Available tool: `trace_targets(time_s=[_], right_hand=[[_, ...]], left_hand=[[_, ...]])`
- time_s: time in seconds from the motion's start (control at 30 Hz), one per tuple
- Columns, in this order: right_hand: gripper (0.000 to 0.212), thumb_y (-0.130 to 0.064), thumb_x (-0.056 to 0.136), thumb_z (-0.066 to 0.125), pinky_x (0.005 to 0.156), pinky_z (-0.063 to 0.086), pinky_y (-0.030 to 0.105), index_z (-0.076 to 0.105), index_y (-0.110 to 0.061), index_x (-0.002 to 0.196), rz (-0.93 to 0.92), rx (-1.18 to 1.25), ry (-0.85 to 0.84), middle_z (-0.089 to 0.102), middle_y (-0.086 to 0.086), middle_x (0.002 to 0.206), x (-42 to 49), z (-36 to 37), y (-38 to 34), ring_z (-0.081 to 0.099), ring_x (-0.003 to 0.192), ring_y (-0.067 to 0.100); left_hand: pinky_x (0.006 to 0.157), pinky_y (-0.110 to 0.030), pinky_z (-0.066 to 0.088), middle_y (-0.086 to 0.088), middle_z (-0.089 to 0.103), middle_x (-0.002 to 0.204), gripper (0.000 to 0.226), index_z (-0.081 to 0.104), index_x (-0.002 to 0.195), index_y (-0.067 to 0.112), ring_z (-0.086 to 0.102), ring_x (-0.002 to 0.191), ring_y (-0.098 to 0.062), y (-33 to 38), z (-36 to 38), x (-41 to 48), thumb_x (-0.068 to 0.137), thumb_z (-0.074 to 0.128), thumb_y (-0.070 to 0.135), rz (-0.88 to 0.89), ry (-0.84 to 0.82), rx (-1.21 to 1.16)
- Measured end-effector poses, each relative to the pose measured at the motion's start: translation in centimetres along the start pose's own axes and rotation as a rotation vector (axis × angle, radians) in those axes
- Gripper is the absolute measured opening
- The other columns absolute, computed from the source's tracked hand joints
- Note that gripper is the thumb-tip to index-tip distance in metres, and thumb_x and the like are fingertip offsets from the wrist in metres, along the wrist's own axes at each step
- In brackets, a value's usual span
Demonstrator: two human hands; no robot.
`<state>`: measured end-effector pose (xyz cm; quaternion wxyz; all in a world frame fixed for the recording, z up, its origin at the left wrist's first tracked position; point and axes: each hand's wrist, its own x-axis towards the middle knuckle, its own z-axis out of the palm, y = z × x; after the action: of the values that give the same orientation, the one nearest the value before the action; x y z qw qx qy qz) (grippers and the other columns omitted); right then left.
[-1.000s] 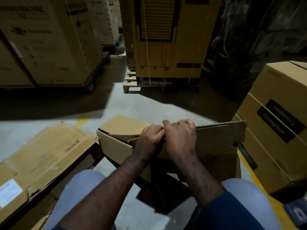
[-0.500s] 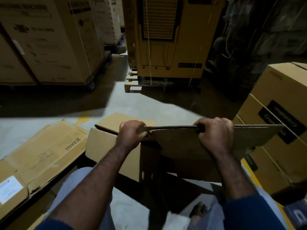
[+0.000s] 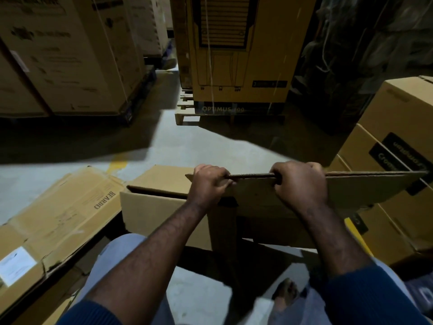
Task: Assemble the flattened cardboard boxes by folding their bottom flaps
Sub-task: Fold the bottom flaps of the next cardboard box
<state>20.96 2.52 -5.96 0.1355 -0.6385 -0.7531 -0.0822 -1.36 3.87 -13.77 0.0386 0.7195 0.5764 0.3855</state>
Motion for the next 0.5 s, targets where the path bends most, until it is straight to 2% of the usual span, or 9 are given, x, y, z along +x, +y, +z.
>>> trace_targets(time_s=[0.1,0.2,0.3,0.4,0.5], right_hand=[[0.016,-0.03,0.087,0.064,0.076,0.03,0.035,0.069,-0.029,0.103,-0.137,-0.077,-0.059,0.071,-0.006,0.09,0.0,0.2,-2.4,0.066,0.091,0.022],[0.021,-0.037,0.094,0.057,0.071,0.033,0.034,0.066,-0.028,0.11,-0.206,-0.106,-0.104,0.071,-0.001,0.101,0.2,0.2,-4.2,0.068,0.096,0.027],[0.021,-0.038,0.095,0.058,0.069,0.036,0.033,0.065,-0.029,0.113,-0.208,-0.111,-0.061,0.071,-0.001,0.102,0.3,0.7,-4.8,0.069,0.093,0.027],[0.019,-0.04,0.094,0.06,0.067,0.035,0.032,0.068,-0.028,0.106,-0.218,-0.084,-0.005,0.072,-0.002,0.094,0.5,1.6,-4.8,0.069,0.086,0.025],[0.014,-0.038,0.085,0.069,0.065,0.034,0.032,0.073,-0.028,0.095,-0.19,-0.077,0.035,0.073,-0.002,0.081,0.7,2.3,-4.3,0.07,0.077,0.026]], left_hand=[[0.087,-0.034,0.034,0.005,0.07,0.076,0.013,0.074,0.084,0.017,0.058,0.075,-0.012,1.5,0.2,0.0,0.081,0.082,0.027,0.14,0.012,-0.006],[0.085,-0.034,0.034,0.005,0.07,0.077,0.008,0.073,0.085,0.017,0.062,0.077,-0.017,2.5,0.4,0.2,0.086,0.072,0.025,0.234,0.013,-0.003],[0.088,-0.037,0.039,0.004,0.069,0.077,0.004,0.071,0.085,0.016,0.063,0.078,-0.019,2.4,0.3,0.2,0.086,0.073,0.013,0.237,-0.002,0.0],[0.09,-0.038,0.038,0.003,0.07,0.08,0.005,0.07,0.088,0.015,0.064,0.081,-0.02,2.5,0.2,0.4,0.09,0.066,0.015,0.264,-0.008,0.004],[0.098,-0.039,0.028,0.001,0.07,0.102,0.015,0.071,0.101,0.017,0.064,0.105,-0.022,2.3,0.2,0.1,0.091,0.061,0.023,0.278,0.028,0.055]])
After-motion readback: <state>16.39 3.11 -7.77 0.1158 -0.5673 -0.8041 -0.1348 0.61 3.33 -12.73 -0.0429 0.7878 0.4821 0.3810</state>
